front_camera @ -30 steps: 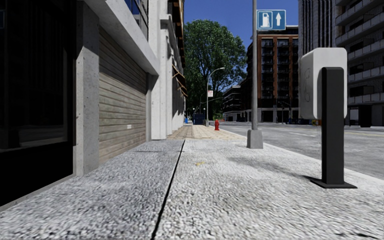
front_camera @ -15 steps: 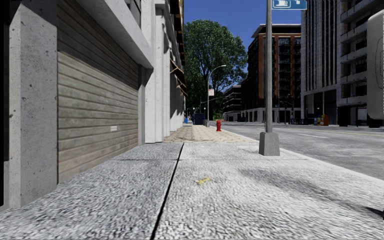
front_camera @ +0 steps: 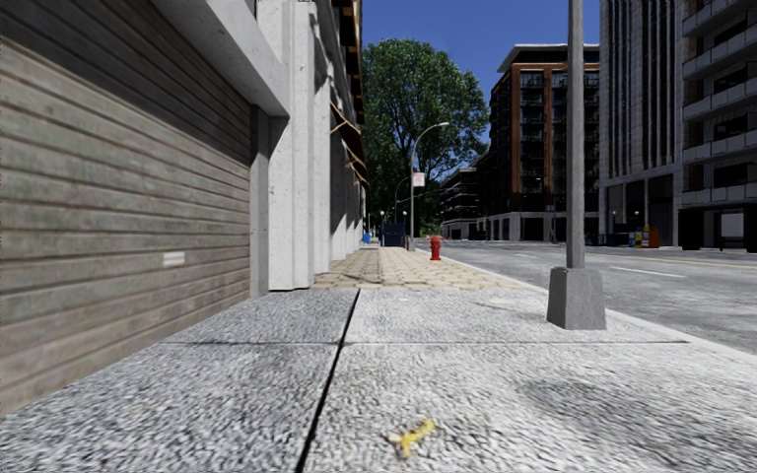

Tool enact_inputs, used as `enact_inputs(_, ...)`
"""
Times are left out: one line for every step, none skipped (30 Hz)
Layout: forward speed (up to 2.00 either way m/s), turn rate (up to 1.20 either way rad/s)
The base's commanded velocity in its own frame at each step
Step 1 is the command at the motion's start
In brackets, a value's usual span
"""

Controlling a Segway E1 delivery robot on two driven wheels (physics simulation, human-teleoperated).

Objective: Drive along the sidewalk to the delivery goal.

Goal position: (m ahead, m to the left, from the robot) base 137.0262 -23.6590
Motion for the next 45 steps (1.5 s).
enact_inputs(2.00, 0.00)
enact_inputs(2.00, 0.00)
enact_inputs(2.00, 0.00)
enact_inputs(2.00, 0.00)
enact_inputs(2.00, 0.00)
enact_inputs(2.00, 0.00)
enact_inputs(2.00, 0.00)
enact_inputs(2.00, 0.00)
enact_inputs(2.00, 0.00)
enact_inputs(2.00, 0.00)
enact_inputs(2.00, 0.00)
enact_inputs(2.00, 0.00)
enact_inputs(2.00, 0.00)
enact_inputs(2.00, 0.00)
enact_inputs(2.00, 0.00)
enact_inputs(2.00, 0.00)
enact_inputs(2.00, 0.00)
enact_inputs(2.00, 0.00)
enact_inputs(2.00, 0.00)
enact_inputs(2.00, 0.00)
enact_inputs(2.00, 0.00)
enact_inputs(2.00, 0.00)
enact_inputs(2.00, 0.00)
enact_inputs(2.00, 0.00)
enact_inputs(2.00, 0.00)
enact_inputs(2.00, 0.00)
enact_inputs(2.00, 0.00)
enact_inputs(2.00, 0.00)
enact_inputs(2.00, 0.00)
enact_inputs(2.00, 0.00)
enact_inputs(2.00, 0.00)
enact_inputs(2.00, 0.00)
enact_inputs(2.00, 0.00)
enact_inputs(2.00, 0.00)
enact_inputs(2.00, 0.00)
enact_inputs(2.00, 0.00)
enact_inputs(2.00, 0.00)
enact_inputs(2.00, 0.00)
enact_inputs(2.00, 0.00)
enact_inputs(2.00, 0.00)
enact_inputs(2.00, 0.00)
enact_inputs(2.00, 0.00)
enact_inputs(2.00, 0.00)
enact_inputs(2.00, 0.00)
enact_inputs(2.00, 0.00)
